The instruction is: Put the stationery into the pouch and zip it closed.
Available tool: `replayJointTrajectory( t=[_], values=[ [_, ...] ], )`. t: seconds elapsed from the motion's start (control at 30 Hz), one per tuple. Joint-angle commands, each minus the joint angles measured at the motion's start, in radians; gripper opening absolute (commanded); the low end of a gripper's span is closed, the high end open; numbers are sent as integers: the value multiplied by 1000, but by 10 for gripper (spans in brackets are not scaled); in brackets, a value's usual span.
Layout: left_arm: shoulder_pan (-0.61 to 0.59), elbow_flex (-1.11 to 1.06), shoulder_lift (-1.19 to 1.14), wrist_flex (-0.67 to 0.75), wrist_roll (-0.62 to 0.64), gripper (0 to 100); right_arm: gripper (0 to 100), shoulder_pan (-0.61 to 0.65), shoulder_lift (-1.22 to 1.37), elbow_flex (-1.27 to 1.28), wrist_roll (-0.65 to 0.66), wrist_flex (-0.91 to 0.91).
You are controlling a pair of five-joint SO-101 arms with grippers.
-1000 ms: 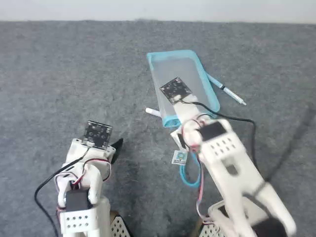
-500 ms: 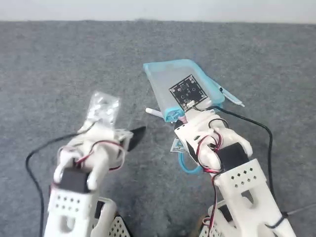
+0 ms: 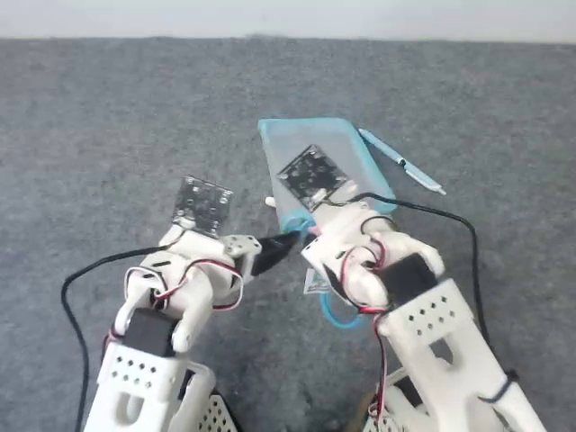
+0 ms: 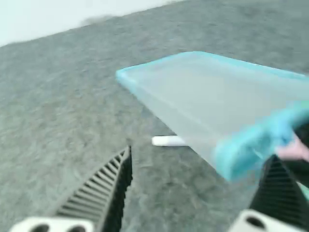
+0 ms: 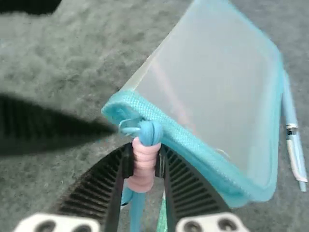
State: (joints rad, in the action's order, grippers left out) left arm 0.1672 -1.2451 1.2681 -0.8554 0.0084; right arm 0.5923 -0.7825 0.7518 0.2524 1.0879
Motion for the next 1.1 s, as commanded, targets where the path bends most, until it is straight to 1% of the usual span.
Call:
replayJointTrajectory(
  t=[0.0, 0.17, 0.27, 0.37, 0.47, 0.53, 0.67, 0.77, 0.9, 1.07],
  values=[
    [-81, -41, 21, 107, 26, 393, 6, 24, -2, -74, -18, 16],
    [-75, -85, 21, 138, -17, 393, 6, 21, -2, -74, -18, 22],
    [-52, -93, 28, 127, -18, 393, 6, 18, 5, -75, -20, 22],
    [-32, -90, 28, 98, -52, 393, 6, 12, 8, -75, -23, 22],
    [-26, -93, 23, 101, -60, 393, 6, -10, 5, -75, -25, 22],
    [-28, -96, 20, 110, -60, 393, 6, -2, -1, -75, -25, 25],
    [-31, -150, 20, 181, -68, 393, 6, 5, -2, -129, -21, 87],
    [-31, -154, 20, 187, -66, 393, 6, 8, -2, -175, -18, 134],
    [-32, -156, 20, 190, -60, 393, 6, 10, 7, -178, -8, 151],
    [-66, -153, 20, 195, -58, 393, 6, 79, 7, -110, 29, 148]
  ],
)
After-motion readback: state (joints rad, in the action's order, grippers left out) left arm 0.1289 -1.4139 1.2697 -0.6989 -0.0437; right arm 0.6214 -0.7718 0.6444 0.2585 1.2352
